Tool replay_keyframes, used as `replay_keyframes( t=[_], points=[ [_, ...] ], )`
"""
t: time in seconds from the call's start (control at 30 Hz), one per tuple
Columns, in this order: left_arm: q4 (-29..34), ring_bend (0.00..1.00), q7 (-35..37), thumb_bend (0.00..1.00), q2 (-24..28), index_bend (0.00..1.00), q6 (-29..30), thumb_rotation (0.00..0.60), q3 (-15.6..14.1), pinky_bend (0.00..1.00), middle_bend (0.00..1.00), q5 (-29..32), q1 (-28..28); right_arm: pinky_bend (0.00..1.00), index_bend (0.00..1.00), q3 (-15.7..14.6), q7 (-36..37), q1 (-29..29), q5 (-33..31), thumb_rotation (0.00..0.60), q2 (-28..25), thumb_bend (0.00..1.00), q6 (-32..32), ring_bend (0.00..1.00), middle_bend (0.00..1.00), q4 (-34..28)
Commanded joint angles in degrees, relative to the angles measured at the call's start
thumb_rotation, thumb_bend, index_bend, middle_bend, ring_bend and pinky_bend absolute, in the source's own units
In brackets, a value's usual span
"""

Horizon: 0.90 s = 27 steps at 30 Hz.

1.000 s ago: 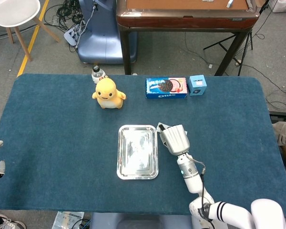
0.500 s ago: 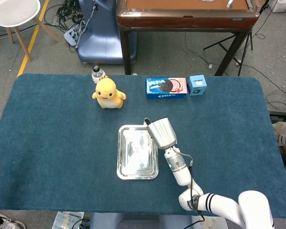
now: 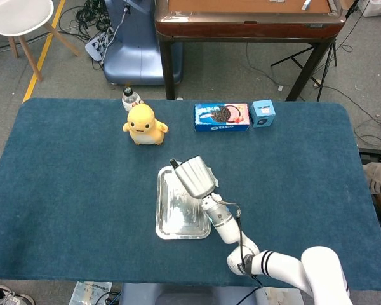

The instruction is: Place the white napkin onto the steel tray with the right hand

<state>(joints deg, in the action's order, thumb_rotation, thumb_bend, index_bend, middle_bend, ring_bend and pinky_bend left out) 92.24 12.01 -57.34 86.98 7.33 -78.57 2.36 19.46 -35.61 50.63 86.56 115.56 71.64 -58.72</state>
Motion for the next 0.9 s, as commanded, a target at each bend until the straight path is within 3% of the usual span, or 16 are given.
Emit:
replay_keyframes(
  t=[0.03,0.4,0.9],
  points=[
    [0.0,0.22,0.0,0.48,0.1,0.28,-0.1,0.600,0.0,0.36,0.28,0.1,0.0,1.00,0.61,-0.4,1.0,1.3,0.7,0.600,1.0,0.45,-0.3,1.00,1.00,1.3],
    [-0.1,0.22,1.0,0.48,0.6,0.32,-0.2,0.600,0.1,0.36,0.28,0.2,-0.3,1.00,0.62,-2.2,3.2,3.2,1.8,0.600,3.6,0.45,0.3,1.00,1.00,3.6],
    [0.3,0.22,0.6,0.48,0.9,0.32,-0.2,0.600,-0.1,0.36,0.28,-0.2,-0.4,1.00,0.62,-5.2,-1.3,-0.3,0.3,0.600,2.1,0.45,0.7,1.00,1.00,-4.7]
  ],
)
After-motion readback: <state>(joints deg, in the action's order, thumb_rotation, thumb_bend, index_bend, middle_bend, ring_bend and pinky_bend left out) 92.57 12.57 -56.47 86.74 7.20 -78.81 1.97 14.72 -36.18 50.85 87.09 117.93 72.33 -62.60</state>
